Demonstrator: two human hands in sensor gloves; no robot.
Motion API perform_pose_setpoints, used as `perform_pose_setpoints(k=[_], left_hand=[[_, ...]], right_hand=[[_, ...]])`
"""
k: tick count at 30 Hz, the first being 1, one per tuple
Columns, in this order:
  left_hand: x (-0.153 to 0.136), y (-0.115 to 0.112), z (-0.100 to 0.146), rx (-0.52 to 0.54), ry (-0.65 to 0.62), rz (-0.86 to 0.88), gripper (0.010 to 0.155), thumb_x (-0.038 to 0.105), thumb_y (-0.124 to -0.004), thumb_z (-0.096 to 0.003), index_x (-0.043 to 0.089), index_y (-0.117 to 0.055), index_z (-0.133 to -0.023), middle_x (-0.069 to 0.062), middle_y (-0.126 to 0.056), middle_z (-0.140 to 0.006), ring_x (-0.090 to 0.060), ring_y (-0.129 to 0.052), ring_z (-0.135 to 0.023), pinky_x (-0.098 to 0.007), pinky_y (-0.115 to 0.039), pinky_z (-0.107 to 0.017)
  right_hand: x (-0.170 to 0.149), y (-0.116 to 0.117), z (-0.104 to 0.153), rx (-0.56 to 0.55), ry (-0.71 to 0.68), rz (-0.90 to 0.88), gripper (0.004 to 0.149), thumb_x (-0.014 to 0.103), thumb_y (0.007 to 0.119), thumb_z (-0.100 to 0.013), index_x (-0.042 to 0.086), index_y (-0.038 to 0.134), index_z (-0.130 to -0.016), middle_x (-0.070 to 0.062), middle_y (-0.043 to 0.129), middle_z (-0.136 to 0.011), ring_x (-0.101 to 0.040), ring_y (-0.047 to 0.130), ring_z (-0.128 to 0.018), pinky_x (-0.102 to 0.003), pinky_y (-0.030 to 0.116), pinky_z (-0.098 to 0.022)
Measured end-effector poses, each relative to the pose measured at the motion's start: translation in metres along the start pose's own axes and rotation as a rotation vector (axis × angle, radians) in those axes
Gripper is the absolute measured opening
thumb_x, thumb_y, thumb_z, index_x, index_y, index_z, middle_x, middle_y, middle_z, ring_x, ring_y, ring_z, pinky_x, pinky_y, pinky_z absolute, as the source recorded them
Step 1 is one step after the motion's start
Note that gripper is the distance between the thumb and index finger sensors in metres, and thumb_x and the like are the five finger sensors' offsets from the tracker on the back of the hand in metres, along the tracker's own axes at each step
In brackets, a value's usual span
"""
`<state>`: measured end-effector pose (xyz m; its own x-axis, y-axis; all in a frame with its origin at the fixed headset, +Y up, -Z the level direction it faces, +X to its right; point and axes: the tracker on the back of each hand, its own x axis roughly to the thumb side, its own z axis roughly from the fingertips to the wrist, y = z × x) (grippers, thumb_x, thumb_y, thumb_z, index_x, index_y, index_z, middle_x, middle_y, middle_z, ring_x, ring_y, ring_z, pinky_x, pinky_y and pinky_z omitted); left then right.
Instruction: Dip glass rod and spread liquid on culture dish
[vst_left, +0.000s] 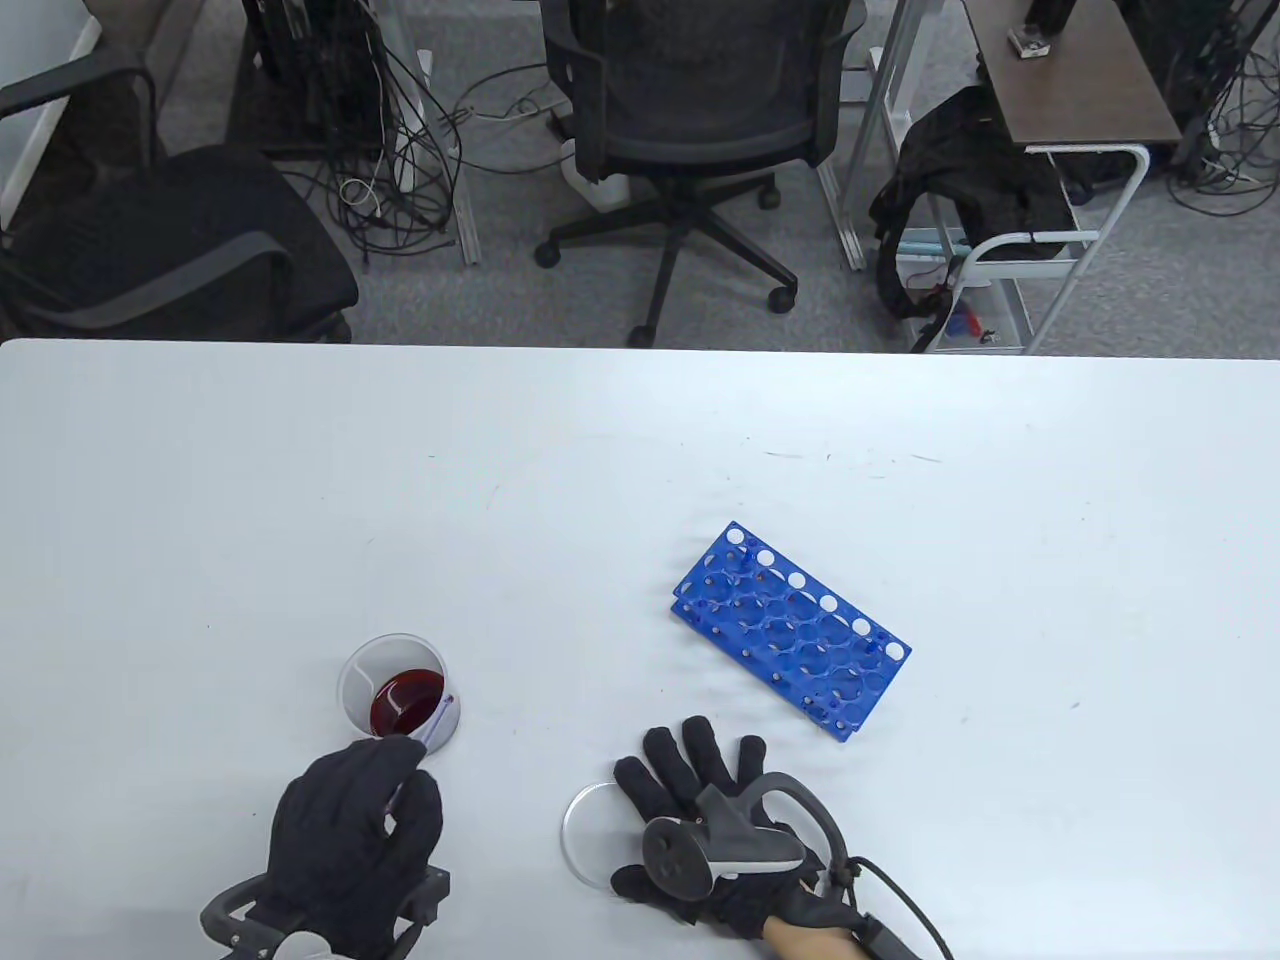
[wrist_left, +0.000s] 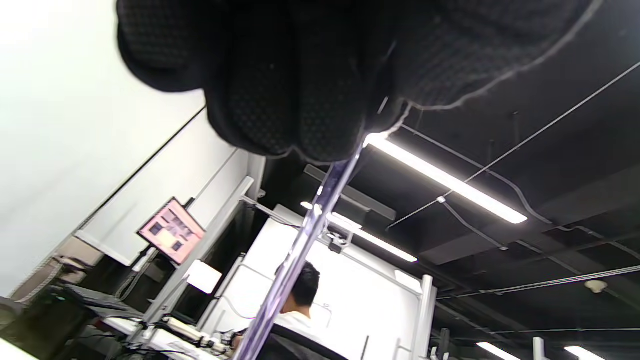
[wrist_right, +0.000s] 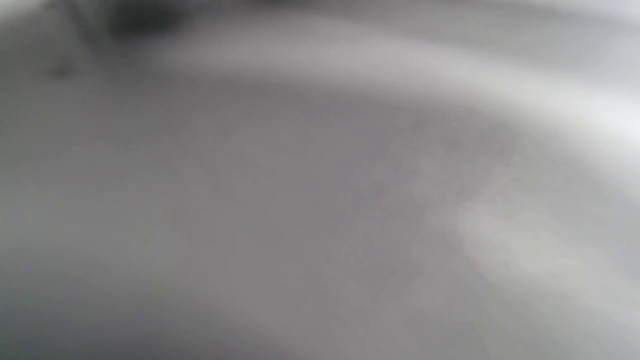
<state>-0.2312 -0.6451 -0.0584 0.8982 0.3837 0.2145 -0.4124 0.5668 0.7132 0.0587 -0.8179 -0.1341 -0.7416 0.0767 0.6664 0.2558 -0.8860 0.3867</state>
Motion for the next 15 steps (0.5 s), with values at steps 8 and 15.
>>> perform_pose_setpoints(k=[8,15], left_hand=[[-0.028,-0.026,-0.028,-0.168,0.087,-0.133,0.04,0.051,-0.09,-0.0434,0.023,-0.097,-0.072,0.001,-0.106,-0.063,-0.029,-0.109,-0.053,-0.041,-0.093,-0.045],[-0.042,-0.068,-0.044,-0.439,0.096,-0.21,0.039,0.051,-0.092,-0.0414,0.025,-0.098,-0.07,0.001,-0.107,-0.063,-0.029,-0.11,-0.053,-0.041,-0.093,-0.045]], right_hand=[[0.0,0.0,0.0,0.001,0.0,-0.01,0.094,0.075,0.024,-0.053,0.011,-0.019,-0.107,-0.029,-0.015,-0.112,-0.062,-0.008,-0.098,-0.088,0.015,-0.058],[0.0,0.001,0.0,0.0,0.004,-0.02,0.094,0.075,0.025,-0.053,0.011,-0.018,-0.108,-0.028,-0.015,-0.112,-0.061,-0.008,-0.097,-0.087,0.015,-0.059]])
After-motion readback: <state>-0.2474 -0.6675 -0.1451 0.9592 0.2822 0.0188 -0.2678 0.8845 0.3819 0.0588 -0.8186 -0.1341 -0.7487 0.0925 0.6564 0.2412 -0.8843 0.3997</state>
